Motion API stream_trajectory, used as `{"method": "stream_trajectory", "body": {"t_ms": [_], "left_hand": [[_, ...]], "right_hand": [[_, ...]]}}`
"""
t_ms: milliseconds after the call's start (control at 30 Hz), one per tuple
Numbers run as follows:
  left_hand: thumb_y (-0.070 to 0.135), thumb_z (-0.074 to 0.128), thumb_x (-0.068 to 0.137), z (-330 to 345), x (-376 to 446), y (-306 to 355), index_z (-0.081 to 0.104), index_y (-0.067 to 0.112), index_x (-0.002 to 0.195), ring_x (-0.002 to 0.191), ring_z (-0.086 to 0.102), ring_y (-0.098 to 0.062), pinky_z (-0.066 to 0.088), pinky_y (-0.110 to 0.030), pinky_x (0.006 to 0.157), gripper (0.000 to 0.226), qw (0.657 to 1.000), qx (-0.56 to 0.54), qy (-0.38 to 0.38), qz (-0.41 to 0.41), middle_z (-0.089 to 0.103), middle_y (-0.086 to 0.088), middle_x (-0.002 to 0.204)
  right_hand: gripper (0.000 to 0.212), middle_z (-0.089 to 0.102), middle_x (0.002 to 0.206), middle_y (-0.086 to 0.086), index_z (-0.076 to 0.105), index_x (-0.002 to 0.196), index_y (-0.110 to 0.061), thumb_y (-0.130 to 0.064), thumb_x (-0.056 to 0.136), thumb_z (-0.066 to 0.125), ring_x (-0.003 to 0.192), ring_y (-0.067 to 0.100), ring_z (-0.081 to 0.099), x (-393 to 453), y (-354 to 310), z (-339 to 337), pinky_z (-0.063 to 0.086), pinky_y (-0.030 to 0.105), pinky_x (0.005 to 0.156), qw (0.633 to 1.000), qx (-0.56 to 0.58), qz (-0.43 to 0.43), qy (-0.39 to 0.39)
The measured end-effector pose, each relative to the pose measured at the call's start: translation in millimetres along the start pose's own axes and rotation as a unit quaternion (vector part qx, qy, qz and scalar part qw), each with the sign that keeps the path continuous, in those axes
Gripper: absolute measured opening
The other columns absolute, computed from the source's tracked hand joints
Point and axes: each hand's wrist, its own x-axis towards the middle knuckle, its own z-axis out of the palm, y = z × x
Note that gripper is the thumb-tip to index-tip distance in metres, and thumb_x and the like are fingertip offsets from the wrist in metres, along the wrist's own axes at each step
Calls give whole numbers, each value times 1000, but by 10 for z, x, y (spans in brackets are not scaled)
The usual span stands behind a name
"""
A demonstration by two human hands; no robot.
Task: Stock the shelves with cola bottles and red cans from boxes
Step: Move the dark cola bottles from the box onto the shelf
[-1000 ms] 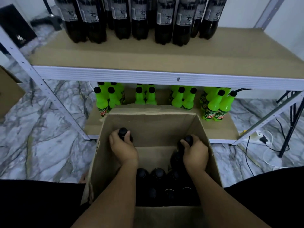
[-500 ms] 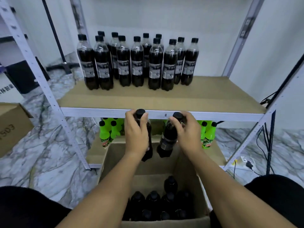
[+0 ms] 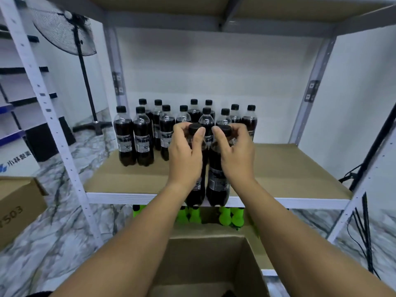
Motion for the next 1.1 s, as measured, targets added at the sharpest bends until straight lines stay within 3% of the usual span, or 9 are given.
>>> {"method": "stream_trajectory", "body": {"t_ms": [100, 200, 333, 367, 533, 733, 933, 1100], "left_hand": [[45, 54, 104, 21, 178, -129, 51, 14, 122, 105, 62, -18, 51, -40, 94, 35, 1000, 6, 12, -2, 65, -3, 112], [46, 53, 104, 64, 316, -284, 51, 15, 123, 106, 62, -21, 51, -39, 94, 36, 1000, 17, 8, -3, 65, -4, 112], [40, 54, 104, 179, 413, -464, 51, 21, 117, 99, 59, -5, 42, -9, 84, 24, 999, 39, 4, -6, 64, 1, 109], [41, 54, 103, 213, 434, -508, 51, 22, 117, 98, 58, -1, 40, -8, 83, 23, 999, 38, 7, -7, 64, 2, 109], [47, 50, 103, 384, 601, -779, 55, 14, 121, 102, 61, -17, 48, -28, 87, 39, 999, 38, 30, -9, 66, -2, 110], [56, 46, 100, 468, 851, -1057, 52, 16, 127, 108, 61, -19, 50, -32, 91, 49, 997, 51, 40, -31, 65, -4, 116], [39, 54, 105, 482, 1034, -1277, 55, 15, 119, 100, 63, -16, 51, -31, 88, 28, 998, 24, 55, -10, 66, -1, 108], [43, 53, 105, 520, 1116, -1374, 54, 18, 119, 101, 63, -16, 53, -38, 88, 28, 998, 30, 61, 0, 66, 0, 109]], "right_hand": [[25, 66, 87, -4, 58, 98, -23, -44, 92, 71, 78, 11, 62, 162, 52, 199, 43, 16, 69, 1000, 8, -6, 8], [25, 66, 87, -4, 59, 98, -24, -47, 92, 69, 79, 15, 63, 291, 209, 356, 48, 26, 71, 1000, 14, -7, 13], [26, 67, 88, -3, 59, 101, -25, -48, 94, 67, 80, 18, 63, 396, 481, 499, 48, 30, 74, 1000, 5, -6, 11], [27, 68, 90, -2, 60, 103, -24, -49, 94, 66, 82, 18, 63, 420, 548, 536, 49, 31, 76, 1000, 5, -2, 11], [41, 67, 100, 2, 62, 109, -16, -55, 93, 62, 93, 21, 64, 537, 770, 784, 52, 35, 85, 998, 6, 9, 54], [51, 64, 111, 4, 61, 117, -8, -55, 96, 56, 108, 19, 57, 692, 903, 1085, 46, 30, 92, 998, -28, 6, 56], [41, 56, 105, -11, 59, 114, -11, -48, 98, 57, 106, 16, 54, 761, 976, 1271, 37, 7, 87, 998, -24, -16, 62], [40, 56, 106, -9, 60, 116, -11, -47, 98, 57, 107, 17, 54, 828, 1008, 1351, 46, 26, 91, 998, -17, -6, 57]]}}
